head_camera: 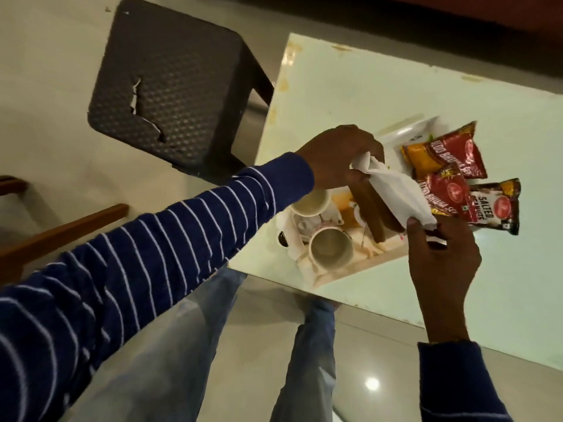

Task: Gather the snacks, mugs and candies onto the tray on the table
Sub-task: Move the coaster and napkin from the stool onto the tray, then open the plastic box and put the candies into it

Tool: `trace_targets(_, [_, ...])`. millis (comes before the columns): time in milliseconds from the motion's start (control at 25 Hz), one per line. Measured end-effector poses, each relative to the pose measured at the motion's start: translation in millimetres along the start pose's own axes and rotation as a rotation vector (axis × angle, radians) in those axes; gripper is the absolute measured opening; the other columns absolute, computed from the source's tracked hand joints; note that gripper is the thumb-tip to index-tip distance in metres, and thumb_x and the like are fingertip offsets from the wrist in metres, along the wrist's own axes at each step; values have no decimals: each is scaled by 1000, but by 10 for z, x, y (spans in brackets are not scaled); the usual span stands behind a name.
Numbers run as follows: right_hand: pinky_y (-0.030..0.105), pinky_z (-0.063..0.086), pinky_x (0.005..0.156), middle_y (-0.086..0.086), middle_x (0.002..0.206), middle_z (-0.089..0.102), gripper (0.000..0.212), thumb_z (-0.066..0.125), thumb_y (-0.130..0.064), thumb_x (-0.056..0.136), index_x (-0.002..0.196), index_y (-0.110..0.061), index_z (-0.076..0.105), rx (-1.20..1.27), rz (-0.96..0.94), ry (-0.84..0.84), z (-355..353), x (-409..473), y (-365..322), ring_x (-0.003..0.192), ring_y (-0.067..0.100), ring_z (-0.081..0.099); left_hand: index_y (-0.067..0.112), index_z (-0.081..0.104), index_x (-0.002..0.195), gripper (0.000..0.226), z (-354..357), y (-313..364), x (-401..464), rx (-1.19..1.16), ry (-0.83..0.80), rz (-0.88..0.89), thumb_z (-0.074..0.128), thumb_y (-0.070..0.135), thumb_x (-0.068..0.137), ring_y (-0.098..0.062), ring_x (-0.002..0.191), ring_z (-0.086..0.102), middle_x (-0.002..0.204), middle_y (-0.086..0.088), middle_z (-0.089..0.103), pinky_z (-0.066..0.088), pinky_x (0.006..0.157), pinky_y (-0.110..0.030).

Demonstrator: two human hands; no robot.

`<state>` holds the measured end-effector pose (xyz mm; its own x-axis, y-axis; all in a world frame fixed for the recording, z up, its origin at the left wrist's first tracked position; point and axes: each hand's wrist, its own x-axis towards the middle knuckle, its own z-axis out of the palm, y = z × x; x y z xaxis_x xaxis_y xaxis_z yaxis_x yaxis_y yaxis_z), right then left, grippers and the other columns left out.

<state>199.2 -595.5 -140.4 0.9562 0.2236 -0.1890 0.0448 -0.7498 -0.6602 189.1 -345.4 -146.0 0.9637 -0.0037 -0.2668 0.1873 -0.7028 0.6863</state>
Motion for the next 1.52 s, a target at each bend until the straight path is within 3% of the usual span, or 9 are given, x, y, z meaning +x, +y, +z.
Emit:
trace_targets(360, [5, 36, 67, 10, 93, 73, 16, 69, -16, 93, 105, -8, 73, -83, 8, -27, 215, -98, 384, 71, 15, 59, 29, 59, 122, 39, 328, 182, 266, 383, -82, -100, 60, 13, 86, -23, 118, 47, 124, 3, 57, 39, 90, -36])
trace_targets(440, [3, 35, 69, 10, 93, 75, 18, 70, -15, 91, 107, -8, 75, -101, 10, -66, 324, -96, 399, 72, 13, 57, 29, 55, 126, 45, 326, 117, 283, 355, -72, -154, 61, 9, 86, -22, 120, 46, 129, 3, 54, 38, 92, -35])
trace_targets(600, [21, 45, 74, 8, 96, 77, 25, 72, -20, 91, 114, -11, 74, -65, 32, -154, 421, -85, 418, 72, 15, 67, 29, 48, 134, 59, 294, 43, 214, 299, -31, -197, 62, 3, 83, -21, 125, 43, 138, 3, 47, 40, 95, -34])
trace_targets(800, [19, 53, 70, 0, 106, 74, 32, 76, -20, 87, 119, -18, 71, 54, 163, -147, 73, -211, 562, 72, 0, 66, 15, 60, 120, 40, 121, -47, -98, -86, 322, -251, 67, 8, 81, -14, 116, 52, 128, 0, 57, 42, 102, -25])
trace_targets(1040, [-1, 44, 60, 2, 108, 72, 29, 72, -20, 91, 119, -15, 70, 73, 168, -78, -690, -118, 815, 76, 10, 66, 20, 61, 116, 34, 168, -129, -666, -193, 530, -616, 73, 21, 84, -7, 96, 55, 115, 9, 58, 40, 67, 0])
trace_targets(1200, [-1, 44, 61, -1, 106, 67, 33, 71, -17, 92, 124, -13, 67, 94, 80, -111, -1305, 249, 806, 83, 17, 66, 11, 56, 126, 44, 377, -55, -1110, -262, 565, -851, 72, 23, 87, -22, 108, 59, 123, -8, 62, 50, 90, -32])
trace_targets(1360, [-5, 40, 63, 1, 104, 68, 31, 70, -16, 93, 123, -10, 68, 45, -8, -149, -1616, 676, 746, 77, 13, 65, 13, 57, 123, 42, 644, -18, -1468, -481, 761, -1159, 66, 37, 89, -29, 111, 60, 118, -9, 66, 44, 92, -32])
trace_targets(1440, [3, 46, 75, 6, 109, 72, 29, 69, -16, 94, 122, -10, 70, 80, 40, -176, -1611, 910, 729, 81, 14, 67, 13, 58, 119, 38, 776, -2, -1616, -500, 772, -1218, 65, 36, 90, -31, 109, 60, 116, -10, 65, 43, 91, -32])
trace_targets(1520, [33, 53, 96, 14, 118, 71, 27, 65, -16, 96, 122, -8, 69, 111, 107, -239, -1496, 1152, 717, 101, 27, 69, 10, 57, 122, 38, 952, -49, -1737, -527, 714, -1277, 61, 33, 93, -33, 113, 58, 121, -13, 63, 42, 92, -32])
